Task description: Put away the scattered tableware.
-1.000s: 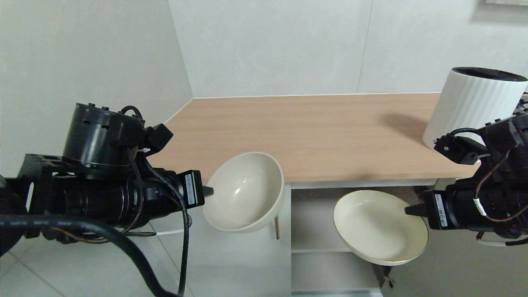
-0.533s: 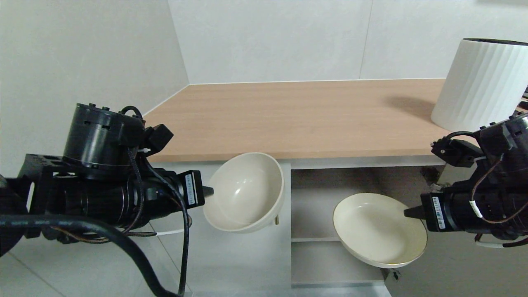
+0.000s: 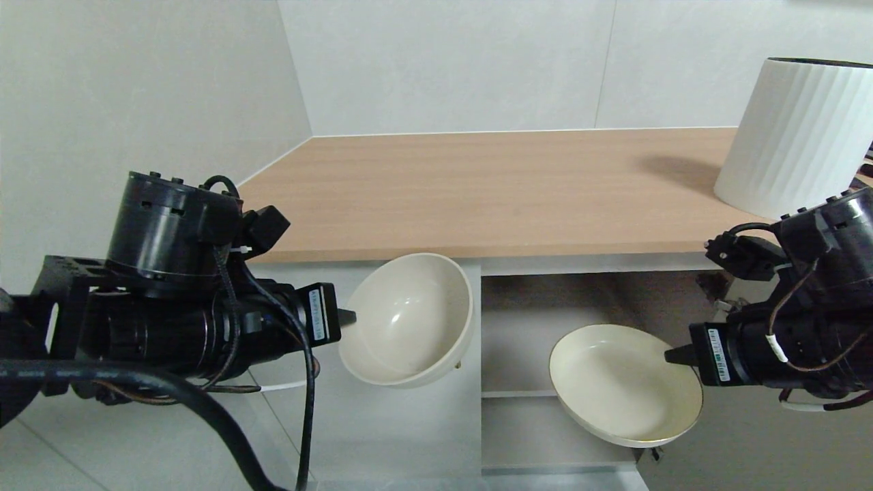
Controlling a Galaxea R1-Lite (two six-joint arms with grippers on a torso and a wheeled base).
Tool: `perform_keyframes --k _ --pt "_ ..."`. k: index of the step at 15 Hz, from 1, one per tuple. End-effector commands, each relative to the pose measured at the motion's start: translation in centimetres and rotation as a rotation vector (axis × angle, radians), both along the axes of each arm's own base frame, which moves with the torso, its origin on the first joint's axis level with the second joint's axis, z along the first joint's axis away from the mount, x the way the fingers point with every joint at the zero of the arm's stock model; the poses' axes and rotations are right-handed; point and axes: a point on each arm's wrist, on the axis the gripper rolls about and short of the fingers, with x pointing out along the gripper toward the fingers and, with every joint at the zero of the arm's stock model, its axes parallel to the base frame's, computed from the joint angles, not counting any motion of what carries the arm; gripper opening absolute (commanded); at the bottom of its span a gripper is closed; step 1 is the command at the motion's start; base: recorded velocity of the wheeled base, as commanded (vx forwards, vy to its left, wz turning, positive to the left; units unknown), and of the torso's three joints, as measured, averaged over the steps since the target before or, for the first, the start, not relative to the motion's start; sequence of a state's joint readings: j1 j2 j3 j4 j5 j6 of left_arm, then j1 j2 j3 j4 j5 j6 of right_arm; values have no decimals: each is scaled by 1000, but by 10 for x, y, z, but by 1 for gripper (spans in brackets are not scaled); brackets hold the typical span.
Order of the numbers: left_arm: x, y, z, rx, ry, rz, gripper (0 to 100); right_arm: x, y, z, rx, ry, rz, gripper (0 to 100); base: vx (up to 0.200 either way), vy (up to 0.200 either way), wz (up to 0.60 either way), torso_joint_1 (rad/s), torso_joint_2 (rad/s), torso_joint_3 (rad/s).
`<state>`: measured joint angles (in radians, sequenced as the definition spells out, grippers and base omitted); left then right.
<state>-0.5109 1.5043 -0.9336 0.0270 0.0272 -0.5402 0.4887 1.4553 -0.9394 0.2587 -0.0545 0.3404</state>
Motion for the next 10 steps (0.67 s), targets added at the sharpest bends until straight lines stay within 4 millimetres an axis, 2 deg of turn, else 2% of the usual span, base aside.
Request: perform_keyframes --k 1,5,9,10 --pt "-2 -7 -5 13 20 -27 0 13 7 -21 -41 77 0 0 0 0 0 0 0 0" --pt "-11 -16 -22 103 43 -125 0 51 21 -73 -116 195 -33 0 0 0 0 0 0 0" --pt "-11 -17 -25 109 50 -131 0 86 23 -132 -112 208 -85 0 0 0 0 0 0 0" --pt "-11 -18 -25 109 50 -134 0 96 23 -152 -110 200 -98 0 0 0 0 0 0 0"
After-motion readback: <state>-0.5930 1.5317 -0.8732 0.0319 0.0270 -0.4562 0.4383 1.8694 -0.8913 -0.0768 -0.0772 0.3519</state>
